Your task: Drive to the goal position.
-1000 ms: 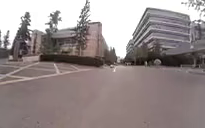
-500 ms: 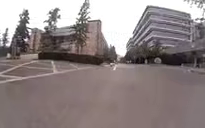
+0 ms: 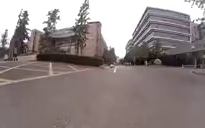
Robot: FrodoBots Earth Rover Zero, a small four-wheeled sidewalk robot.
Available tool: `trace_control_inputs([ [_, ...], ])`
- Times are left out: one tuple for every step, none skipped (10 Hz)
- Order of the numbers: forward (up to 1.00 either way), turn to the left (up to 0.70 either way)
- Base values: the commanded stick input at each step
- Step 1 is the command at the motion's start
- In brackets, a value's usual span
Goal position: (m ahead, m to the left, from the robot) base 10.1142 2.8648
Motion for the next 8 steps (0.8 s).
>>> trace_control_inputs([
  [0.70, 0.00],
  [0.70, -0.01],
  [0.70, -0.02],
  [0.70, -0.09],
  [0.70, -0.12],
  [0.70, -0.14],
  [0.70, -0.13],
  [0.70, -0.06],
])
